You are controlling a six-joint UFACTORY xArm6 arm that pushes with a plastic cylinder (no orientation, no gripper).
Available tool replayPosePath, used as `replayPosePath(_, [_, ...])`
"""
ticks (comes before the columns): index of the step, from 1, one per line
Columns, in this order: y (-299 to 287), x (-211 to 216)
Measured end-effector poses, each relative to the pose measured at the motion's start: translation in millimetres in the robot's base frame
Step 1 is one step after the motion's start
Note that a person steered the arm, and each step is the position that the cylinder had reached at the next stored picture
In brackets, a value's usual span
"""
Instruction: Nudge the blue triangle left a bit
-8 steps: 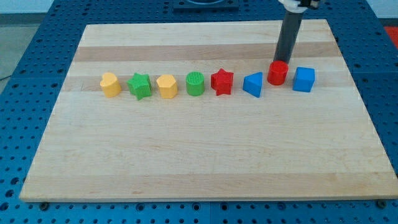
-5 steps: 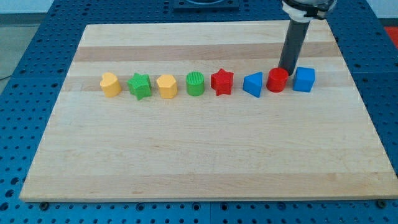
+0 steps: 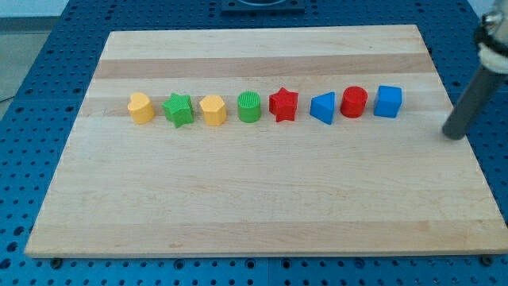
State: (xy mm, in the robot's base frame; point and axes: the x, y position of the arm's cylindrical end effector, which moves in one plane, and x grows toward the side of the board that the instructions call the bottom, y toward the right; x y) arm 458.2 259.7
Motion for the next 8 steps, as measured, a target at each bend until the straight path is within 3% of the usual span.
replayPosePath(1, [-51, -2])
replayPosePath(2, [-75, -23])
replayPosePath(5, [-148, -25])
replayPosePath(8, [-155, -17])
